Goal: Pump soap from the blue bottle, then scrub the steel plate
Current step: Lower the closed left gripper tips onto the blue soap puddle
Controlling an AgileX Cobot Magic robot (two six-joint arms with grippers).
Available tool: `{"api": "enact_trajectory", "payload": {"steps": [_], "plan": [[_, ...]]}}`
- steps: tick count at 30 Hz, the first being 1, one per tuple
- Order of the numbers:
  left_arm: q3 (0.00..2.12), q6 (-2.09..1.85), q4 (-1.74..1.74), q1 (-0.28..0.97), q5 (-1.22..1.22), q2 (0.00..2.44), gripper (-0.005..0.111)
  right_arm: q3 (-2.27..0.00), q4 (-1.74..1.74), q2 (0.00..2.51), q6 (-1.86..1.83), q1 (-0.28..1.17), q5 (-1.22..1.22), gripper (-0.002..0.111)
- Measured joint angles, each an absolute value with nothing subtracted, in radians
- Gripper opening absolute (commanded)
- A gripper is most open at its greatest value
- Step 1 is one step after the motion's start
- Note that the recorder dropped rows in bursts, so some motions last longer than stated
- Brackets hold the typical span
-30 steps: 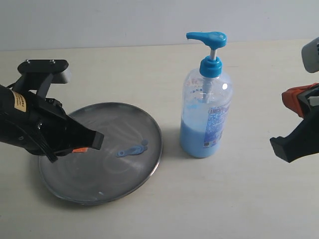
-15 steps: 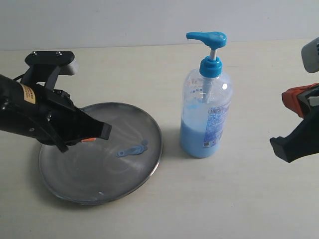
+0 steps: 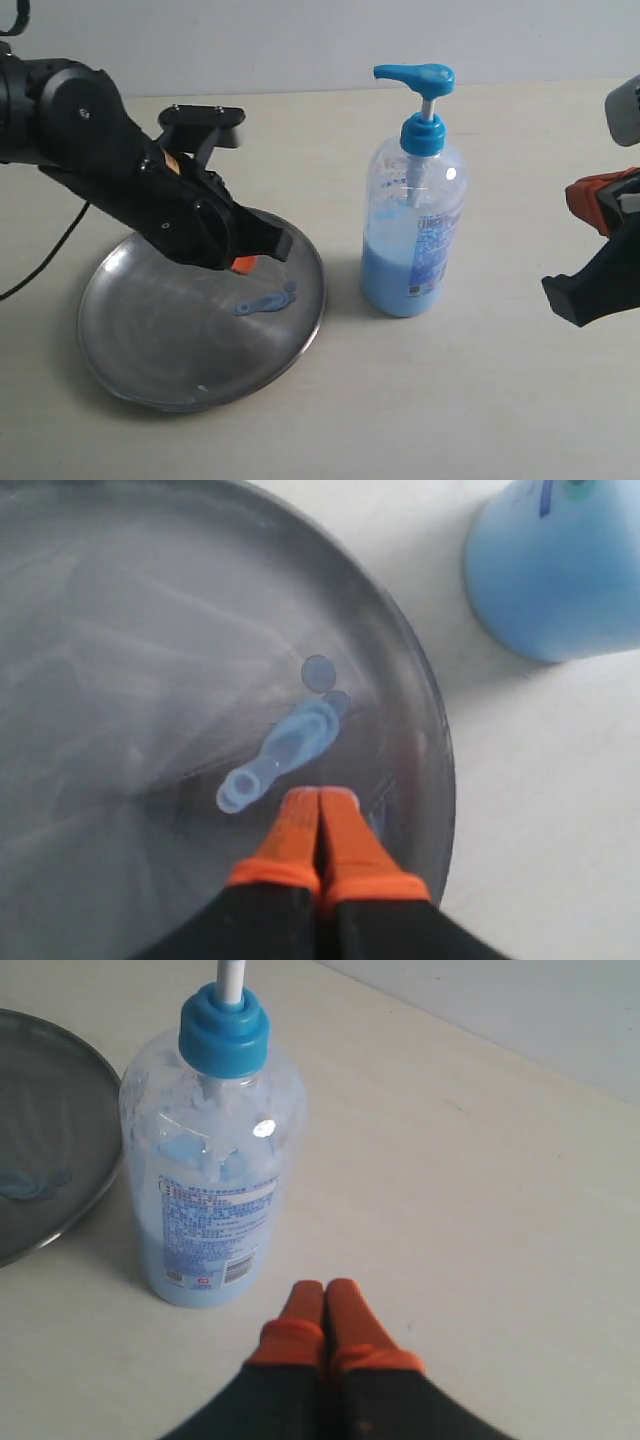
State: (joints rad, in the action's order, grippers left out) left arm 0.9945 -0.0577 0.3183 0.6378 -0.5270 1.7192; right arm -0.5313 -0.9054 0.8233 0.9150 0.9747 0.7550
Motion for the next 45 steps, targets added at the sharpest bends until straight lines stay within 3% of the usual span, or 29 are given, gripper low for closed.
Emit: {"api": "enact_trajectory", "payload": {"steps": [21,45], "plan": [[1.154,-0.224,0.507,0.638,-0.578,1.992,0.000,-0.531,-0.904,0.806,0.917,0.975,0.709,0.000],[1.163,-0.228,0.513,0.638,-0.497,2.050,0.000,-0.531,-0.882,0.456,0.919,0.975,0.709,0.000]]}}
